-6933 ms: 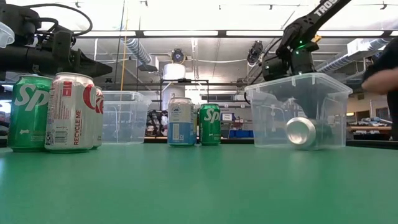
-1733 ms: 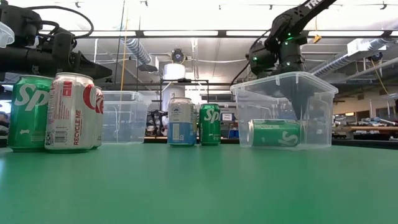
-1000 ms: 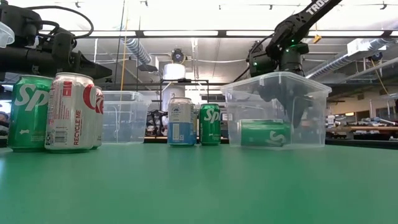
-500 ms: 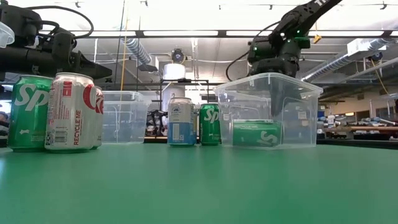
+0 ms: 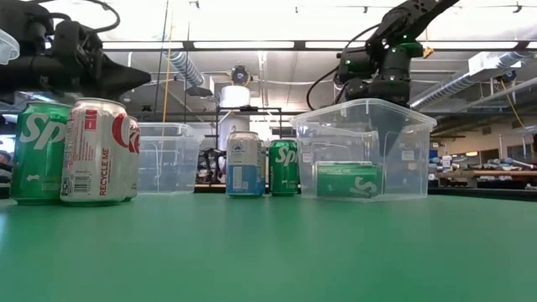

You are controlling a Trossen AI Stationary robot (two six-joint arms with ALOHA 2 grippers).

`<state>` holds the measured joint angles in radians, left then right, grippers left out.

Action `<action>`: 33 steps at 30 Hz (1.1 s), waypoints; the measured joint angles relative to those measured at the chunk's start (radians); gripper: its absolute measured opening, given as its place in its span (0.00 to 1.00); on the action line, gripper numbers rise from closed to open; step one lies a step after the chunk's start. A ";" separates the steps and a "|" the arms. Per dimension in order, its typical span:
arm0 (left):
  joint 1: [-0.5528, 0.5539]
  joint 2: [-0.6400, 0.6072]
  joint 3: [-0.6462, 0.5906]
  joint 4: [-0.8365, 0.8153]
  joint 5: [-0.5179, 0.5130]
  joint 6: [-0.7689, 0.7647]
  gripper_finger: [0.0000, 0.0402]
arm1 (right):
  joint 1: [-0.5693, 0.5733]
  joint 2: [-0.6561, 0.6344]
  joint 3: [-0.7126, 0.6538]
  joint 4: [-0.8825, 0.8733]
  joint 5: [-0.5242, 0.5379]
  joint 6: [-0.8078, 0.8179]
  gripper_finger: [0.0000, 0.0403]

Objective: Sort soda cans
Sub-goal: Put the green soda can into the top right transparent bin

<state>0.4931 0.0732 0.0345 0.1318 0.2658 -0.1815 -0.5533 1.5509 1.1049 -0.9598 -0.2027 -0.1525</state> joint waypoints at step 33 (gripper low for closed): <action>-0.052 0.431 0.193 0.082 0.047 0.049 0.00 | 0.148 0.001 0.310 -0.411 0.237 0.023 0.02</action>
<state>0.4408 0.5041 0.2279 0.2138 0.3129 -0.1322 -0.4057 1.5514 1.4147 -1.3711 0.0341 -0.1293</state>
